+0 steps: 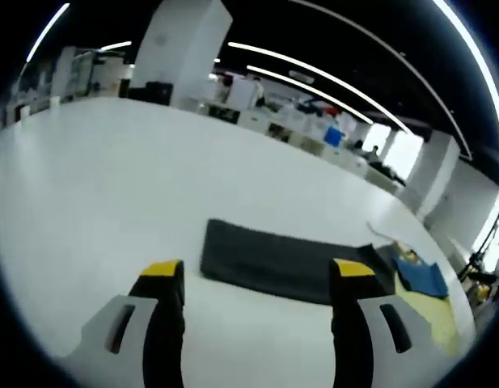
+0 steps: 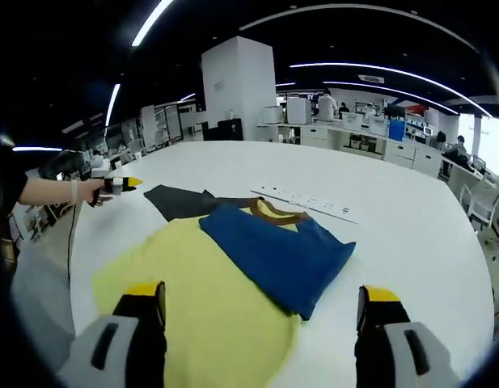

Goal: Fold the garment on the visible template until the final outline fits inside the template.

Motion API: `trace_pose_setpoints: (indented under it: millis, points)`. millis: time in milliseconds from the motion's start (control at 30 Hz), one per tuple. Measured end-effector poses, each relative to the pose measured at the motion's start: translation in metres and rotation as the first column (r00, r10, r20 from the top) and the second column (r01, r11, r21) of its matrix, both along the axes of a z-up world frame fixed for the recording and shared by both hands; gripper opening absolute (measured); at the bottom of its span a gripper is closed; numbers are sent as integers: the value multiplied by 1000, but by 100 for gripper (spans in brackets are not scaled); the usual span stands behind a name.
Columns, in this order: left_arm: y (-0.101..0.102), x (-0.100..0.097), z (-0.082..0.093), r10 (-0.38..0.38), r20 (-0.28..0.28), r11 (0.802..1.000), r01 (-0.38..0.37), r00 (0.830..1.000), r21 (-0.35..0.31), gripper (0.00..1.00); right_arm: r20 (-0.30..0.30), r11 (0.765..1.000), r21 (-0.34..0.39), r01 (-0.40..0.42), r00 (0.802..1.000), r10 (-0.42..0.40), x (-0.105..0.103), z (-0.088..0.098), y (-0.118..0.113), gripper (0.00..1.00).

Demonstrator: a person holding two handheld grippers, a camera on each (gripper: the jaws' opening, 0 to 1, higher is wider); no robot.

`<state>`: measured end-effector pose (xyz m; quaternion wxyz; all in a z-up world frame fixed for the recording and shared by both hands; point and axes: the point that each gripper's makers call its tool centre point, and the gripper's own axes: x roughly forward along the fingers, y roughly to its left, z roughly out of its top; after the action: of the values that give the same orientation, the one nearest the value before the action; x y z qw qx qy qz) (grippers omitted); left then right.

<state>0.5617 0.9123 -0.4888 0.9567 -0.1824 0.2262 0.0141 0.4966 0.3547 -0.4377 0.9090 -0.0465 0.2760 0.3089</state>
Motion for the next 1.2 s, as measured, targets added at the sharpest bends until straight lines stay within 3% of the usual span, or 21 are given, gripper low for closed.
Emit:
trace_pose_setpoints:
  millis: [200,467,867,1200]
  points:
    - [3,7,-17,-5,-40,999,7,999,38,60,2,1000,-9,25,1000,-25,-9,4,-14,99]
    - [27,18,-32,85,-53,995,-83,995,51,44,-12,998,-22,67,998,-67,-22,4,-31,99]
    - [38,19,-42,129,-68,990,-124,989,68,26,-8,996,-18,82,997,-82,-25,5,-32,98]
    - [39,17,-46,103,-98,983,-86,990,165,9,-11,998,-15,63,998,-63,-24,3,-23,97]
